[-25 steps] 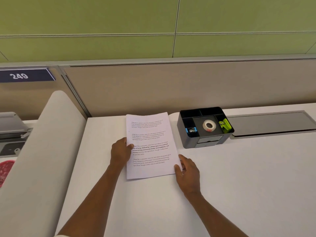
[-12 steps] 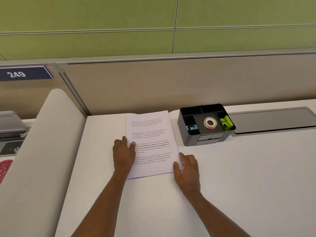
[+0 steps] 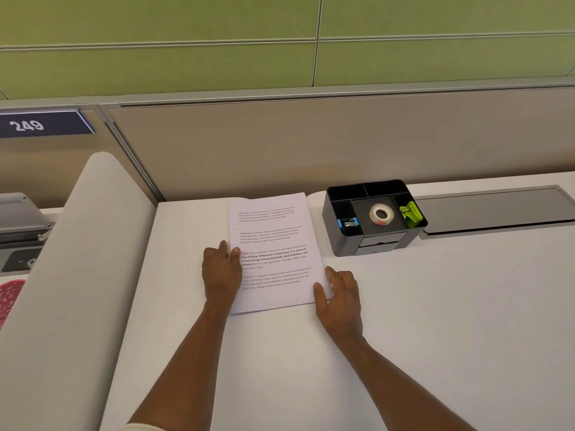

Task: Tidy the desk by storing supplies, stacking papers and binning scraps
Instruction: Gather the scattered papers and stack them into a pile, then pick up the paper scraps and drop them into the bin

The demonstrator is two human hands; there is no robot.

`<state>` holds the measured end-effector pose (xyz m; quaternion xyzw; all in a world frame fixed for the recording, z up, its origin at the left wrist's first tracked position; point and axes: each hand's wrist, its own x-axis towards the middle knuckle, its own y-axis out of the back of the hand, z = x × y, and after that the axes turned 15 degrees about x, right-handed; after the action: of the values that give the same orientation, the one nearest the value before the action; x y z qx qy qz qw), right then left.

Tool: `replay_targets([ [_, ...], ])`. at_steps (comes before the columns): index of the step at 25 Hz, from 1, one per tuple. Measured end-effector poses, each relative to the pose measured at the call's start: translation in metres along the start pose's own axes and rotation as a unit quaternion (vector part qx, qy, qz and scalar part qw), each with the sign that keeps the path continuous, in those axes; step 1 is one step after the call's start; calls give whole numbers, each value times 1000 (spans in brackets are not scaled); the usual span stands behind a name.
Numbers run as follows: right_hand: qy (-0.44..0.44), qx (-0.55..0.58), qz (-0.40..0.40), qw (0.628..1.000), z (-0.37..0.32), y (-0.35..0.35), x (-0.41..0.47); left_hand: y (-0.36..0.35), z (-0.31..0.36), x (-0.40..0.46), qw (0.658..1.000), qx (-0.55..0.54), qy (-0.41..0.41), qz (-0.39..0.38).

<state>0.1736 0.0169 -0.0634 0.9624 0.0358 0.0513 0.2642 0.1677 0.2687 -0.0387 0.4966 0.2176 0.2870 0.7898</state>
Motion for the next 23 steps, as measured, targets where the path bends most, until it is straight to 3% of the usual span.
replay_targets([
  [4, -3, 48, 5, 999, -4, 9, -2, 5, -15, -23, 996, -59, 50, 49],
  [9, -2, 17, 53, 998, 8, 27, -32, 5, -57, -89, 991, -70, 17, 116],
  [13, 25, -45, -18, 998, 19, 47, -62, -2, -61, -151, 996, -4, -16, 92],
  [17, 95, -137, -71, 983, 34, 72, -93, -11, -56, -207, 997, 32, 9, 71],
  [23, 114, -191, -136, 965, 69, 142, -137, -41, -8, -314, 995, 67, -1, 69],
])
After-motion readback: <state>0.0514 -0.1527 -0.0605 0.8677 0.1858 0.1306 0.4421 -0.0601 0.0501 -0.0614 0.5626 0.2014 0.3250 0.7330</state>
